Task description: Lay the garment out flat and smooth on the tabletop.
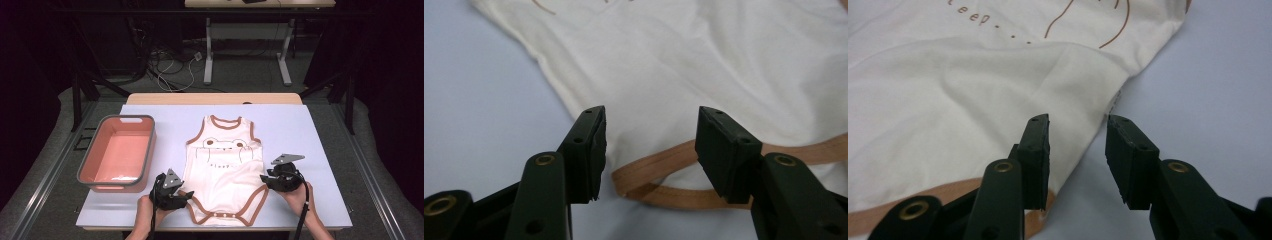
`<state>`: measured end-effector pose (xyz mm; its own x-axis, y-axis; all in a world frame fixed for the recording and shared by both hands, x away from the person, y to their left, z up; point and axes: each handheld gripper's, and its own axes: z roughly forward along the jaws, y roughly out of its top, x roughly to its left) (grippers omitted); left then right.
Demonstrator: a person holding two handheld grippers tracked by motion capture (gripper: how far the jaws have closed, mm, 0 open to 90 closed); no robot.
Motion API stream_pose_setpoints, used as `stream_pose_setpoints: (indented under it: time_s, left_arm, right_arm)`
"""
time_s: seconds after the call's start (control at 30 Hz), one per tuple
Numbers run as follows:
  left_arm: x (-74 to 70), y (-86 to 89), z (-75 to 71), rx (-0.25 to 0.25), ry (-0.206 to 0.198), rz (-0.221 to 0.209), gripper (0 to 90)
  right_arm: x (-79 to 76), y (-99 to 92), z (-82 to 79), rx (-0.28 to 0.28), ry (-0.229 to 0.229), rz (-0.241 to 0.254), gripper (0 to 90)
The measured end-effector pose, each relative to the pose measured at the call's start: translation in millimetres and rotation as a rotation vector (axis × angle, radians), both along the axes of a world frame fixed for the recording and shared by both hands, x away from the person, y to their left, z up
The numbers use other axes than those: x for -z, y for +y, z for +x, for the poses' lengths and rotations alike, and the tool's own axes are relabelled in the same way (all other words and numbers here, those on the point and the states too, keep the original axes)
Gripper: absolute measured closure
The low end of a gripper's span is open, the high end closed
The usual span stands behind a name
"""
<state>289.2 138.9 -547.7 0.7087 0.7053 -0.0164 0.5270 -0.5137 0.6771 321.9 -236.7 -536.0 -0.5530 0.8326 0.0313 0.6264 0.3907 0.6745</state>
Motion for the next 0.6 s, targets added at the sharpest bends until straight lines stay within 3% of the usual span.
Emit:
stream_pose_setpoints:
  time_s: [0.17,0.27,0.4,0.47,0.6]
  left_arm:
    - [4.2,2.3,4.2,-0.009,0.034,0.016,50.7]
    - [6.6,2.3,2.8,-0.001,0.046,-0.003,56.8]
    - [7.8,2.6,1.6,0.016,0.046,-0.022,67.3]
    - [8.3,3.0,1.7,0.023,0.052,-0.035,74.2]
    - [8.4,1.3,0.7,0.036,0.054,-0.042,84.1]
  right_arm:
    - [6.6,8.1,18.7,0.021,0.042,-0.015,67.2]
    - [12.3,10.9,25.7,0.015,0.06,-0.029,74.9]
    - [14.3,6.1,27.9,0.007,0.075,0.026,87.5]
    - [14.6,4.7,27.8,0.008,0.078,0.041,88.7]
    - [12.3,3.0,23.8,0.013,0.083,0.025,89.4]
